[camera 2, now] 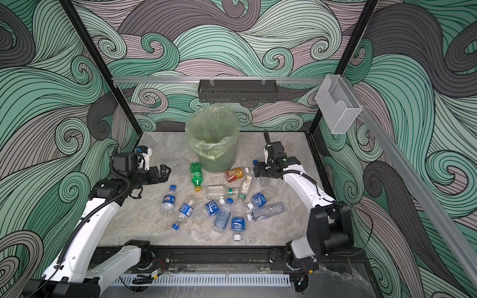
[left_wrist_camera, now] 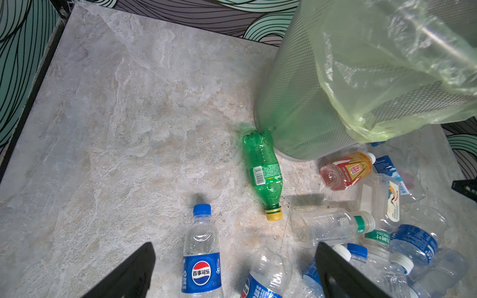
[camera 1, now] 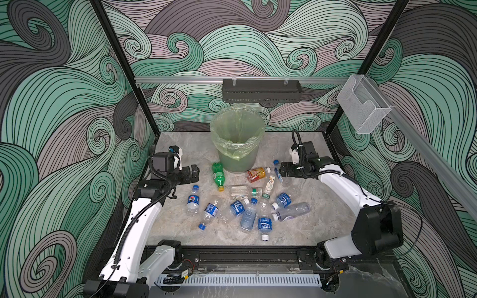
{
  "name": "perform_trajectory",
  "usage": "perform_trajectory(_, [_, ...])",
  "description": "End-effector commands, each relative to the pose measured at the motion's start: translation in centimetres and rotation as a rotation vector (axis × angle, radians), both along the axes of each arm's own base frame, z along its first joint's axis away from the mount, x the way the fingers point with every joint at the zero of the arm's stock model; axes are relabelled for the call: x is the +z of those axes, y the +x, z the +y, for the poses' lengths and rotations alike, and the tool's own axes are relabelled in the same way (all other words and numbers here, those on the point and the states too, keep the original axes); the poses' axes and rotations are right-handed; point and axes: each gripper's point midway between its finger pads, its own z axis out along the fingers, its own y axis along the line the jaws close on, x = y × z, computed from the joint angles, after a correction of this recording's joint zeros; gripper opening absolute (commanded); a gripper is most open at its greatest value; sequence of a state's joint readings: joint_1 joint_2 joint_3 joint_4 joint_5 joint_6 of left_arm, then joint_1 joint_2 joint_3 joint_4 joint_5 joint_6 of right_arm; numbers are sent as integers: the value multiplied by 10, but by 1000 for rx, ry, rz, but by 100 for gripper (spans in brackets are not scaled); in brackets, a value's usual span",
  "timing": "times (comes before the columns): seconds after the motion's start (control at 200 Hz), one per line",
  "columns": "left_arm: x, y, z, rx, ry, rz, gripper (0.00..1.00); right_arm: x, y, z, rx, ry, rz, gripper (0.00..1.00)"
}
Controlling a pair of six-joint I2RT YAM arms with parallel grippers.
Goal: Throw the plastic bottles in the bin
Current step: 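Withdraw left gripper from bin while right gripper moves to clear blue-capped bottle, then lower right gripper and grasp the clear blue-capped bottle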
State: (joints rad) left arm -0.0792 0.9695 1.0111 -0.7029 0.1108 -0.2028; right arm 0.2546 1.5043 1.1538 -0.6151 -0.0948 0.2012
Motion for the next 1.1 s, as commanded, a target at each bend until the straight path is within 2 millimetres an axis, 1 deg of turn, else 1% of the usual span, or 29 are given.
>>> perform_trajectory(0.0, [2, -4, 8, 24, 30, -17, 99, -11, 7, 4, 21, -1, 53, 87])
perform_trajectory(0.13, [5, -8, 8, 22, 28, -37, 99, -29, 16, 4, 19, -21, 98, 85])
perform_trajectory(0.225, [4, -11, 8, 19, 32, -39, 99, -44, 21, 0, 8, -56, 130, 84])
perform_trajectory(0.435, [1, -16, 9, 16, 43, -24, 99, -65, 28, -5, -16, -94, 171, 82])
perform_trajectory(0.585, [0, -17, 9, 15, 44, -26, 99, -76, 31, -6, -16, -107, 194, 80])
perform_trajectory(0.656, [-1, -17, 9, 15, 44, -24, 99, -82, 33, -7, -24, -119, 205, 74])
perform_trajectory(0.696, [-1, -18, 9, 16, 43, -23, 99, -84, 34, -8, -27, -126, 208, 72])
perform_trajectory(1.091, [-8, -15, 8, 20, 32, -9, 99, -100, 38, -15, -35, -169, 228, 72])
